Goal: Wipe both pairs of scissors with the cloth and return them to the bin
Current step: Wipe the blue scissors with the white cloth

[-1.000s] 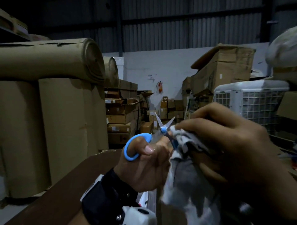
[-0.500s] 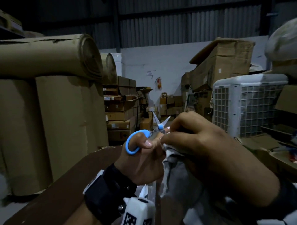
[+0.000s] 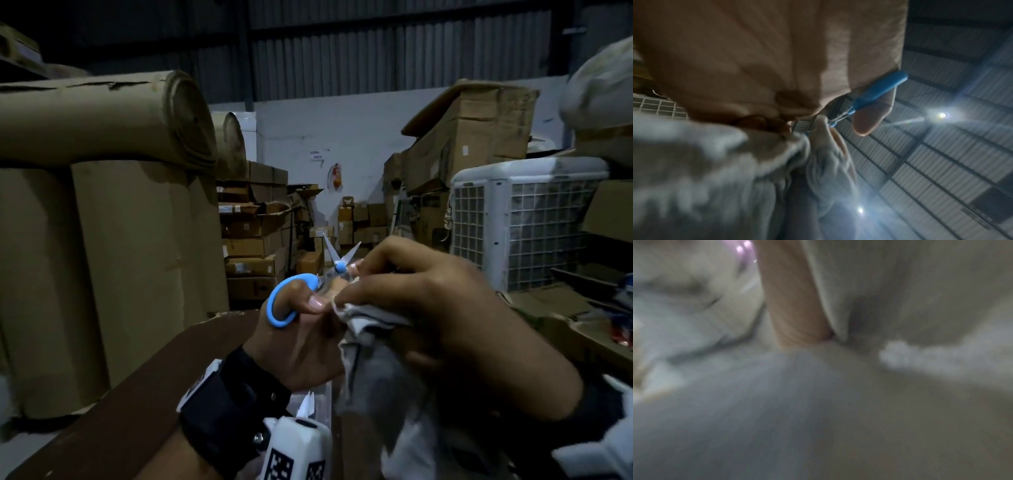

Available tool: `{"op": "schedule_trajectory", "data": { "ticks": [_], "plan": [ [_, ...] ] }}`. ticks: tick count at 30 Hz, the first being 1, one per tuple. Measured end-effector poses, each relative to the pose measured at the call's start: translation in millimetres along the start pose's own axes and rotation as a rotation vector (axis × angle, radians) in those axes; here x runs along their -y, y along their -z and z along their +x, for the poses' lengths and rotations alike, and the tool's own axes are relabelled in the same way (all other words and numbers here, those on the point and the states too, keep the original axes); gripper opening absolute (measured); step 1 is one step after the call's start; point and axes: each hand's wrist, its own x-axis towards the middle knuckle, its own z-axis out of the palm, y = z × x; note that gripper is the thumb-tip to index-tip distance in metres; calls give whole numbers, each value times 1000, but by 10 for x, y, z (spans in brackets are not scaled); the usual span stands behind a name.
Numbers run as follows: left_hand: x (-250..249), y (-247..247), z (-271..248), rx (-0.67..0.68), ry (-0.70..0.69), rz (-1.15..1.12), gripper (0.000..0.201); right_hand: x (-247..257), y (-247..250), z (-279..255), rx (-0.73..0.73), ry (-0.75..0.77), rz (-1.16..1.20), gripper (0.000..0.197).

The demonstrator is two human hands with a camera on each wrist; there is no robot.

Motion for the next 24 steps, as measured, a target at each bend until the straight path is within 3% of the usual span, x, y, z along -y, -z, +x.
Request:
{"op": "schedule_trajectory", "data": {
  "ticks": [2, 5, 11, 17, 21, 24],
  "plan": [
    [20, 31, 47, 39, 45, 4, 107, -103, 119, -22, 1, -55, 140, 41],
    [-1, 140, 109, 66, 4, -9, 120, -213, 172, -15, -74, -125, 265, 37],
    [-80, 143, 66, 162, 46, -29, 92, -346, 258, -33, -216, -188, 317, 32],
    [-99, -14, 17, 241, 110, 13, 90, -493, 330, -103, -352, -214, -175, 39],
    [-15, -77, 7, 326, 198, -12, 88, -425, 233, -86, -388, -46, -185, 25],
    [-29, -97, -10, 306, 268, 21, 81, -297, 160, -66, -399, 106, -220, 25]
  ]
}}
